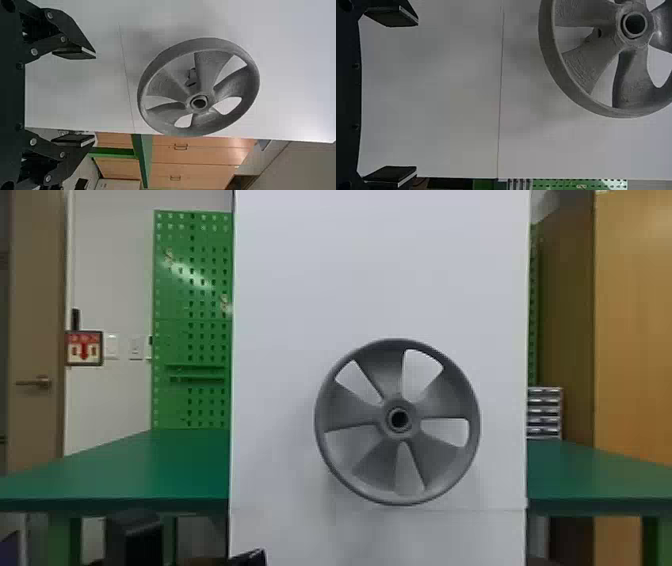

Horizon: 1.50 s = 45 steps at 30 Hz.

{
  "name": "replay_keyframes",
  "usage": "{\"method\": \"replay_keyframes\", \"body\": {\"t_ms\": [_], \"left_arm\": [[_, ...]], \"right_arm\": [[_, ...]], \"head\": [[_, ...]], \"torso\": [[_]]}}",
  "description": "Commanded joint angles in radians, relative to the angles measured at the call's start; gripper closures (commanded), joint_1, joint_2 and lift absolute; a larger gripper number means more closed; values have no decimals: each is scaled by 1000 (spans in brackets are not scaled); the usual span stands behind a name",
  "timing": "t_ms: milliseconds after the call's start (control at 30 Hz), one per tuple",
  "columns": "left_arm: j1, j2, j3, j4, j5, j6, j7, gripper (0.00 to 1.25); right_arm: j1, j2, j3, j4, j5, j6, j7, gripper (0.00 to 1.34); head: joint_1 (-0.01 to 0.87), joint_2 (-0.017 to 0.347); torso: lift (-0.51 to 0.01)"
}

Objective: Hold the wheel and insert it

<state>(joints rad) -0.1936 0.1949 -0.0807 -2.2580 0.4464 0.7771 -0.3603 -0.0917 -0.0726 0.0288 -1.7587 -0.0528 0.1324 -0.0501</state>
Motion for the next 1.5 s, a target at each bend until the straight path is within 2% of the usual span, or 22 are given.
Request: {"method": "replay_keyframes", "body": {"t_ms": [0,767,1467], "left_arm": [[0,0,1,-2,0,-1,0,501],[10,-2,9,-2,0,-10,-6,501],[11,-2,10,-2,0,-12,-8,501]], "right_arm": [[27,-1,2,59,4,-76,4,-1],[70,7,17,320,21,-304,9,9],[73,5,14,340,22,-316,9,18]], "head": [[0,9],[0,9],[0,9]], "torso": [[-494],[-494],[-494]]}}
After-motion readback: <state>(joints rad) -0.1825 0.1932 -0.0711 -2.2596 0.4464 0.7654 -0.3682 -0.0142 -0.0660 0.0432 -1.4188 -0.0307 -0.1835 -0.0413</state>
